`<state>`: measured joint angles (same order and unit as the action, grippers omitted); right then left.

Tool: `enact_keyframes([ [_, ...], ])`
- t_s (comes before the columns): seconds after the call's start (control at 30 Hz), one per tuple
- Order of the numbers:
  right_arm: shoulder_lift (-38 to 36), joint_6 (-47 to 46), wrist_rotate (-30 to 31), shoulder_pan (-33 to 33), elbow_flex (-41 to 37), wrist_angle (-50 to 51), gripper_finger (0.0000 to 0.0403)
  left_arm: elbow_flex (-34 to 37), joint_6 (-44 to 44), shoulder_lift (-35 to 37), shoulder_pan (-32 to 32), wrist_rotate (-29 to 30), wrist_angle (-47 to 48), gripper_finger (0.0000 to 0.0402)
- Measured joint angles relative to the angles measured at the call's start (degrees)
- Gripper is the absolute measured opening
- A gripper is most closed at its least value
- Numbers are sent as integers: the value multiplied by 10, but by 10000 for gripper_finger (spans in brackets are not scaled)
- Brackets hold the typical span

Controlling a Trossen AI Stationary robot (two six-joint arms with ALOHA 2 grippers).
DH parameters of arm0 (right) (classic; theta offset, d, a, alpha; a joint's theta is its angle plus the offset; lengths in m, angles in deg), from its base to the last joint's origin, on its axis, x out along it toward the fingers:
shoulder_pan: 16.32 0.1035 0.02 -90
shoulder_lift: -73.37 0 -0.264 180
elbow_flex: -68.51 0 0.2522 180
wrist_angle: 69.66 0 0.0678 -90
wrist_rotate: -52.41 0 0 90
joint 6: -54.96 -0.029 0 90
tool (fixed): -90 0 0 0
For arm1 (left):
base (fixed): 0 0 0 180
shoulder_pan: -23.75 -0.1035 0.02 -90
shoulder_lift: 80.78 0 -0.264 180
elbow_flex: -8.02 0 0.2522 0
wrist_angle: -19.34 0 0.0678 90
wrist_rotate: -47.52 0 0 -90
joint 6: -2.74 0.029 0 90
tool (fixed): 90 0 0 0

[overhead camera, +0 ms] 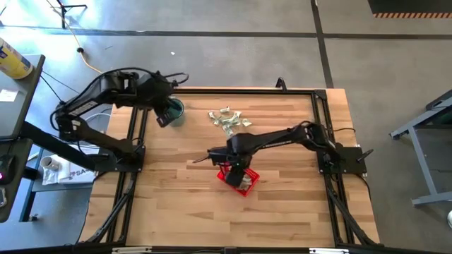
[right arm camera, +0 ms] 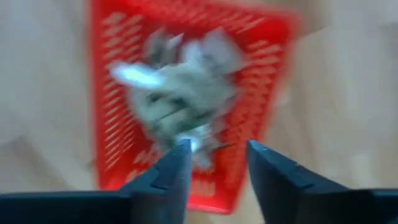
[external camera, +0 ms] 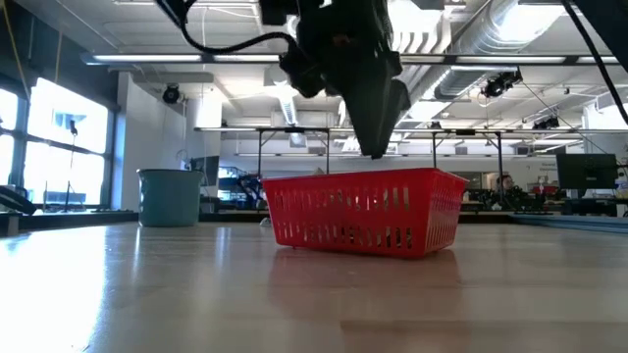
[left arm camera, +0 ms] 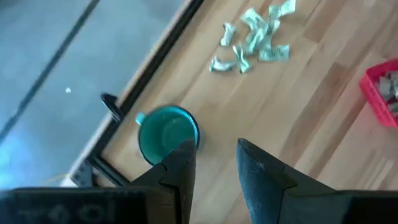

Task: Pick and place Stevia / Truvia into bins
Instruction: Put the left green stevia packet into the bin

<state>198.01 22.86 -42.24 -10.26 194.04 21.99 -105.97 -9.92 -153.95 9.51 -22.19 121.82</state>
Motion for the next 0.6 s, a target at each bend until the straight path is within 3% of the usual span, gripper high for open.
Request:
enact_keyframes([
  [0.1,-28,-49,85,3,0,30,187,88,-11,34,0,-30,-23,150],
  [0.23,-75,-140,185,-5,-1,99,226,226,-15,70,0,-114,-113,150],
  [0.4,-131,-186,202,-30,-17,115,239,360,4,62,0,-241,-311,150],
  [0.6,-181,-202,204,-63,-62,121,239,348,25,-40,-47,-174,-423,150],
])
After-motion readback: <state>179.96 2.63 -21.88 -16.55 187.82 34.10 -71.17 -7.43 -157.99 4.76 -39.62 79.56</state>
